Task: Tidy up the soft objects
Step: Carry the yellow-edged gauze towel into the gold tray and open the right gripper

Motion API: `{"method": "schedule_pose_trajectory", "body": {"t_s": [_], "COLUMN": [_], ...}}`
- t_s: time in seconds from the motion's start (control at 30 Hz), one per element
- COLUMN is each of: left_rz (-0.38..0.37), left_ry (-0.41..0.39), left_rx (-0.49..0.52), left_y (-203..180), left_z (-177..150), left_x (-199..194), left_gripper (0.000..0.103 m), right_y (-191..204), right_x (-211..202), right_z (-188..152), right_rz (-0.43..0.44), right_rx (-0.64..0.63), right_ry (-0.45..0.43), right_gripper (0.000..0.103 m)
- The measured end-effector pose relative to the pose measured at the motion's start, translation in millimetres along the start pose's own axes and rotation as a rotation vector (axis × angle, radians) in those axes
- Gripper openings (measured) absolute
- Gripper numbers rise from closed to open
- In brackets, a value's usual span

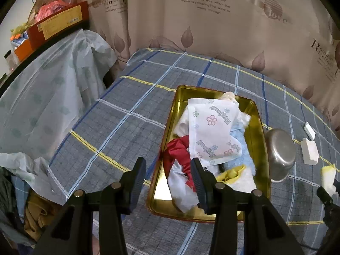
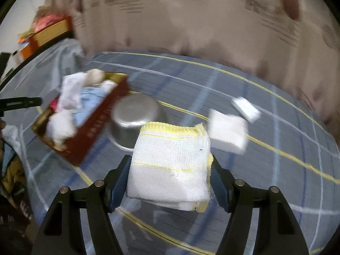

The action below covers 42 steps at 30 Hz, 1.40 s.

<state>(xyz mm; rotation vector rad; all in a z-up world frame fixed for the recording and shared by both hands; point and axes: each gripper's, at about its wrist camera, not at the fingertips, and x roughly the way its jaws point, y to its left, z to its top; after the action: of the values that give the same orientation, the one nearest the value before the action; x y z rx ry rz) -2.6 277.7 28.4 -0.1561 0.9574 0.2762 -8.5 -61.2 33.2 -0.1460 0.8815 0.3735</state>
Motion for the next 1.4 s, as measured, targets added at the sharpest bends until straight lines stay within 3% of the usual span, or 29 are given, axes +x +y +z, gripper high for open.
{"method": "schedule_pose_trajectory", "body": {"t_s": [0.23, 0.33, 0.53, 0.67, 1.1, 1.4], "left_rz": [0.046, 0.065, 0.124, 0.109, 0.168, 0.154], "left_ry": [-0.012, -0.01, -0.014, -0.019, -0.012, 0.0], "left_rx": [-0.01, -0.02, -0.029, -0.053, -0.135, -0.167], "left_y": [6.4, 10.6, 21.1, 31.4, 75.9, 87.6], "left_z": [0.2, -0.4, 0.5, 3.7, 13.8, 15.1], "left_x": [-3.6, -4.1, -5.6, -10.6, -14.7, -13.9], "left_gripper": [0.044, 0.044, 0.044, 0.044, 0.044, 0.044], "right_y": [70.0, 103.5, 151.9, 173.9, 213.8, 224.7], "right_x": [9.8, 37.2, 53.5, 70.0, 112.4, 141.0], "right_z": [32.4, 56.1, 75.2, 85.7, 98.8, 116.2], "right_rz": [0.081, 0.109, 0.162, 0.185, 0.18, 0.144], "right_rx": [-0.111, -0.138, -0.208, -0.225, -0.257, -0.238], "right_ry": [-0.02, -0.02, -0.02, -0.008, 0.044, 0.037], "right_gripper": [0.066, 0.066, 0.066, 0.066, 0.066, 0.066]}}
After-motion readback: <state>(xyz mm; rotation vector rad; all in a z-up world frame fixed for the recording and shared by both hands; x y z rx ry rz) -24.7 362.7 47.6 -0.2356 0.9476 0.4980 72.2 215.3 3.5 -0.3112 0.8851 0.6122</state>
